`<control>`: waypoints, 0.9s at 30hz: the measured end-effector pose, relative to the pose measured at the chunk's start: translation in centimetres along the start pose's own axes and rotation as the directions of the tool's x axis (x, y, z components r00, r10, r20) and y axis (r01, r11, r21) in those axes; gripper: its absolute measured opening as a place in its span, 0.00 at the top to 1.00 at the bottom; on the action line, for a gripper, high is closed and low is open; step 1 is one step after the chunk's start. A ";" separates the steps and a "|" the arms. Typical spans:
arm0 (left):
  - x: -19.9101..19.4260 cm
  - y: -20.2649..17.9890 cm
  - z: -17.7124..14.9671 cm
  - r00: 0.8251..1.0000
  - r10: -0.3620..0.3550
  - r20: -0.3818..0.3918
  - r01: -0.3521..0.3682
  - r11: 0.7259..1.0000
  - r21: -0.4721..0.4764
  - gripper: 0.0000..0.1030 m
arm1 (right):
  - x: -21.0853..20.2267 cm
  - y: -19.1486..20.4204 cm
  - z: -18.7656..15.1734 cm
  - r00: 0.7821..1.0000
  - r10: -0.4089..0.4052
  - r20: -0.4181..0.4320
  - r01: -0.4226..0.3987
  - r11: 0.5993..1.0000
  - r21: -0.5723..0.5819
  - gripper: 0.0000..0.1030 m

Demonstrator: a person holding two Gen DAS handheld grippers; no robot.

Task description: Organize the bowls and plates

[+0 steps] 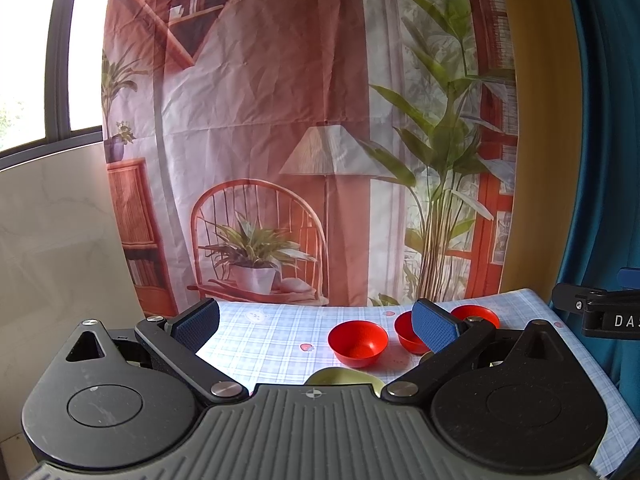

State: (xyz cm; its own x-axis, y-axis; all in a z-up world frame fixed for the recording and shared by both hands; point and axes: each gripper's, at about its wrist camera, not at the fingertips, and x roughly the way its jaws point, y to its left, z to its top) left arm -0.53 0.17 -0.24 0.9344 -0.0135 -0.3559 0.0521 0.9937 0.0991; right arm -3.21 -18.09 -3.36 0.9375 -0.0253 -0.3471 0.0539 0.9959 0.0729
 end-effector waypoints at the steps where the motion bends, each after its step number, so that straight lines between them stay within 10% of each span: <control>1: 0.0 0.0 0.0 1.000 -0.001 -0.001 0.001 1.000 -0.002 0.00 | 0.0 0.1 0.0 1.000 -0.001 -0.001 0.001 1.000 -0.001 0.00; 27: 3.7 0.0 -2.7 0.999 0.033 -0.043 -0.035 0.999 -0.037 0.00 | 2.5 -0.2 -3.1 0.993 0.059 0.105 -0.058 0.998 -0.017 0.00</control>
State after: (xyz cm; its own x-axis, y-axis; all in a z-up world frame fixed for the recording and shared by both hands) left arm 1.95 0.41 -4.05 0.9196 0.0244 -0.3920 0.0065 0.9970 0.0772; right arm -1.96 -18.06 -7.13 0.9700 0.0246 -0.2417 -0.0062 0.9970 0.0766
